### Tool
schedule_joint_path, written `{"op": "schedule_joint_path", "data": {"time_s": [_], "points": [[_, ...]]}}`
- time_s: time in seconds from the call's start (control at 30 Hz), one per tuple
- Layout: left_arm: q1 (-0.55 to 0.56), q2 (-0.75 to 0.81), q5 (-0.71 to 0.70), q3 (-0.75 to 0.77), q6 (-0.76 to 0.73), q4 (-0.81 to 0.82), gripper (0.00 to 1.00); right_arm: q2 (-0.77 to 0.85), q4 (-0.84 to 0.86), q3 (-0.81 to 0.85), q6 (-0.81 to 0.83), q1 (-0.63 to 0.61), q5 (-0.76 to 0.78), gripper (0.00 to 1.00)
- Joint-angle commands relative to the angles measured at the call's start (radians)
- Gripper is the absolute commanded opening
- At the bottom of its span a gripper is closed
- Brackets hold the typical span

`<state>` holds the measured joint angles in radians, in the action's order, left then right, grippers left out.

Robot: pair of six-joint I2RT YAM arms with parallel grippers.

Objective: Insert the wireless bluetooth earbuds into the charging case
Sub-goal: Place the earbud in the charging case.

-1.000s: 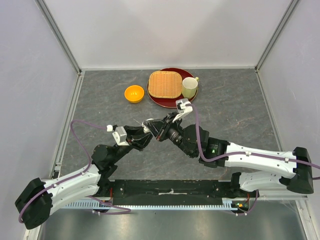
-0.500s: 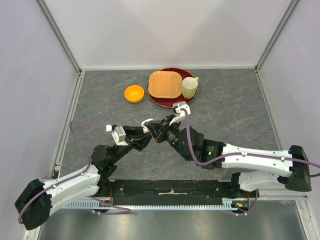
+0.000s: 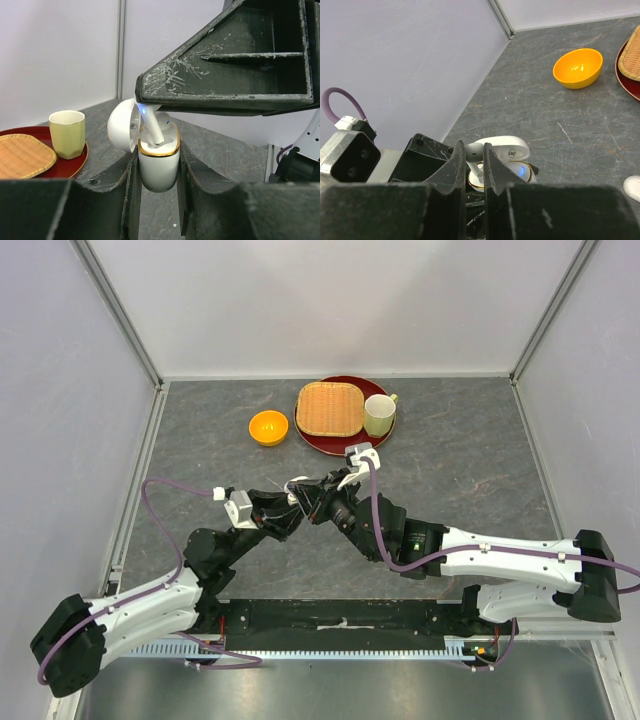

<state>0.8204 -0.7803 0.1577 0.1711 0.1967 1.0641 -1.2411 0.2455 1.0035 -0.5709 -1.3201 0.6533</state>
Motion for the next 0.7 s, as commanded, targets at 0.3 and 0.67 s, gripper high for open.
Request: {"op": "schedule_joint_path", "data": {"time_s": [0.3, 0.67], "points": [[0.005, -0.017, -0.041, 0.047, 0.043, 0.129, 0.02, -0.003, 0.012, -0.028, -0.010, -0.008, 0.026, 0.00], [0.006, 0.006, -0.078, 0.042, 0.046, 0.152, 0.02, -0.005, -0.018, -0.040, 0.008, -0.028, 0.031, 0.00]]}}
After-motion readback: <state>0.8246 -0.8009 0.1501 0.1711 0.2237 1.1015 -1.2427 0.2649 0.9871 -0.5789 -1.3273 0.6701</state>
